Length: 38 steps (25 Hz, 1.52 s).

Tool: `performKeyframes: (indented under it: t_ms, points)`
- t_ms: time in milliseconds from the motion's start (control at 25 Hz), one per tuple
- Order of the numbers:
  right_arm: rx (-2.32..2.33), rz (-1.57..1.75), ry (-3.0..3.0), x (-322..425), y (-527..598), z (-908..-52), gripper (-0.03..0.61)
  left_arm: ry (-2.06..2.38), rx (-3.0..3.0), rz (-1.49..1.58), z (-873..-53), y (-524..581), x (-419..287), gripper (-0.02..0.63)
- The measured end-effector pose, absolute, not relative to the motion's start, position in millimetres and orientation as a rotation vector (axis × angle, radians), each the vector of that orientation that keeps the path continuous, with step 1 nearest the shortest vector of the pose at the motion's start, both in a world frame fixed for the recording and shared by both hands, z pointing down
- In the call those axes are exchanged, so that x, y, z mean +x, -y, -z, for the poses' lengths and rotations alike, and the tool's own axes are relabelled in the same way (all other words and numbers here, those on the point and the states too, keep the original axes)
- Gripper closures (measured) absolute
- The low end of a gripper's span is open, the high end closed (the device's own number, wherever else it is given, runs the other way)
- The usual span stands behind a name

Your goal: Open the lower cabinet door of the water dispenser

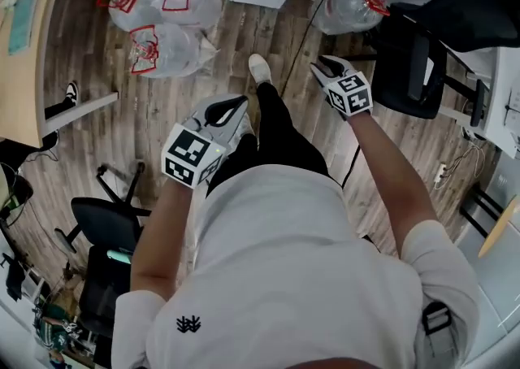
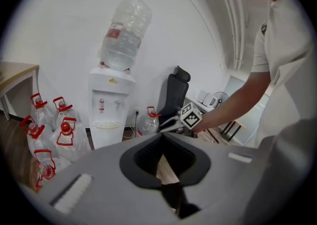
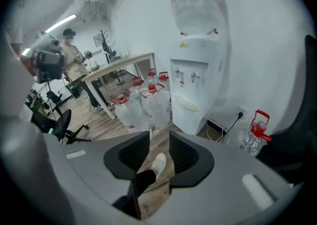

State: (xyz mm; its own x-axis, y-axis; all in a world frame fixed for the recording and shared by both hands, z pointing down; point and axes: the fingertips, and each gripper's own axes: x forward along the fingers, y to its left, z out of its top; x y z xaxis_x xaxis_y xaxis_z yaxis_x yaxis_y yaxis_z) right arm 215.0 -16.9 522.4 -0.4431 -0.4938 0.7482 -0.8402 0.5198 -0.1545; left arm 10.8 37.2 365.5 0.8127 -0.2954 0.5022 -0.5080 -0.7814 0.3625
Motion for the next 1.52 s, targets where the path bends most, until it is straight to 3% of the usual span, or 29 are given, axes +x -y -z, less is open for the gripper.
performKeyframes:
  t_ms: [280,760,1080,1520]
  points:
    - [1.099,-0.800,1.982,241.5,144.5,-649.8,0.468,0.645,2.418,-0.556,-410.4,33.9,12.9,0.557]
    - [1.198,-0.828,1.926,264.3,293.1,-815.4,0.431,0.526,2.469,-0.506,-517.6,122.3,79.1,0.557]
    - [1.214,-0.790,1.975,271.8,342.3,-859.8,0.371,0.534,2.463,-0.486,-558.6,142.4,85.5,0.557]
    - [1.218,-0.808,2.019,266.4,354.0,-869.5,0.370,0.522,2.424,-0.468,-570.3,146.0,94.6,0.557]
